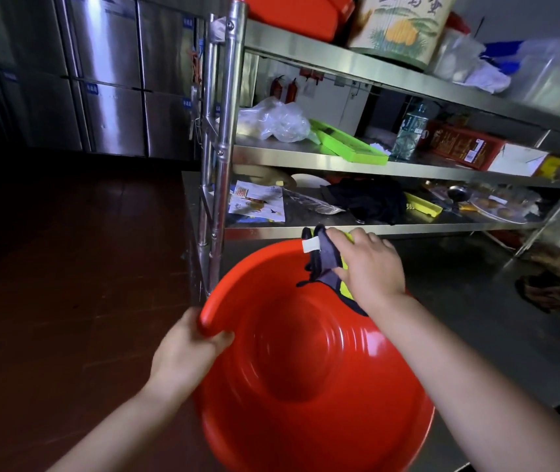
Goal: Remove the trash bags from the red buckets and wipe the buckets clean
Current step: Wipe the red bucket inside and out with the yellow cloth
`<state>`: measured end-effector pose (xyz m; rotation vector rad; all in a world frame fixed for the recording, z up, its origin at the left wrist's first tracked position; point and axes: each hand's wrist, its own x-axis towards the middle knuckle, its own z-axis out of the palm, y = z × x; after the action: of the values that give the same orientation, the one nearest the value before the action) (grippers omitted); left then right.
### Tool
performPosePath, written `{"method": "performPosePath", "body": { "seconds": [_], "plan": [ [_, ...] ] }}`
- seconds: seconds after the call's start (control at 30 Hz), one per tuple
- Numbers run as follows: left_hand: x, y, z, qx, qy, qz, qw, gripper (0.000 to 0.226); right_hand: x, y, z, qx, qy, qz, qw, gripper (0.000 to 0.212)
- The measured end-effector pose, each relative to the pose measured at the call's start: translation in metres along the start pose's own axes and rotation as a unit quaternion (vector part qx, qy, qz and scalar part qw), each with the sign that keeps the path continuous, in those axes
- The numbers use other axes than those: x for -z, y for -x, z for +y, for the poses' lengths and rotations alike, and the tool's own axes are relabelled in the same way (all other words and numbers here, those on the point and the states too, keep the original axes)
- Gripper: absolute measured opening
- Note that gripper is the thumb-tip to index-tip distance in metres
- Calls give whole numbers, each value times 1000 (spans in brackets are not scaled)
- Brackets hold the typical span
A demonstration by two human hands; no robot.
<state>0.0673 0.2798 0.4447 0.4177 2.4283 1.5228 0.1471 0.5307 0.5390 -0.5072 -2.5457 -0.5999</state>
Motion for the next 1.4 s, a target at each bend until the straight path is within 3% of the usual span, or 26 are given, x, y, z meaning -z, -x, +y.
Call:
{"method": "performPosePath", "body": {
  "seconds": [0.1, 0.2, 0.27, 0.33, 0.43, 0.63, 0.73, 0.87, 0.97, 1.13, 1.27, 1.4],
  "plan": [
    [7, -30, 34, -139, -103, 3, 985, 53, 10, -12, -14, 76, -5, 12, 997, 72],
    [-3, -52, 58, -220, -207, -20, 953, 47, 13, -18, -33, 143, -3, 35, 989, 66],
    [-13, -54, 58, -221, -207, -35, 952, 31, 11, -20, -43, 156, -5, 46, 987, 59],
    [-20, -53, 52, -211, -198, 0, 957, 22, 11, -19, -54, 148, -9, 47, 988, 56],
    [-23, -51, 46, -216, -171, 38, 960, 21, 8, -20, -72, 145, -13, 30, 989, 67],
    [-22, -46, 39, -161, -122, 32, 979, 15, -2, -32, -61, 153, -17, 59, 986, 60],
    [-21, -47, 34, -125, -108, 48, 985, 16, -8, -34, -38, 73, -17, 42, 996, 60],
    [-8, -47, 11, -43, -10, 89, 995, 16, -27, -15, 10, -118, -81, -20, 990, 59],
    [-11, -40, 3, -24, 33, 85, 996, 17, -37, 4, 24, -160, -98, -43, 981, 56],
    [-5, -40, 25, -49, -39, 39, 997, 24, -20, -1, 25, -106, -108, -60, 987, 54],
    [-9, -65, 66, -183, -169, -21, 968, 32, 6, -24, -1, 44, -70, -58, 995, 56],
    [-24, -79, 84, -222, -151, -68, 961, 18, 9, -36, -33, 146, -30, -23, 989, 59]
  ]
}}
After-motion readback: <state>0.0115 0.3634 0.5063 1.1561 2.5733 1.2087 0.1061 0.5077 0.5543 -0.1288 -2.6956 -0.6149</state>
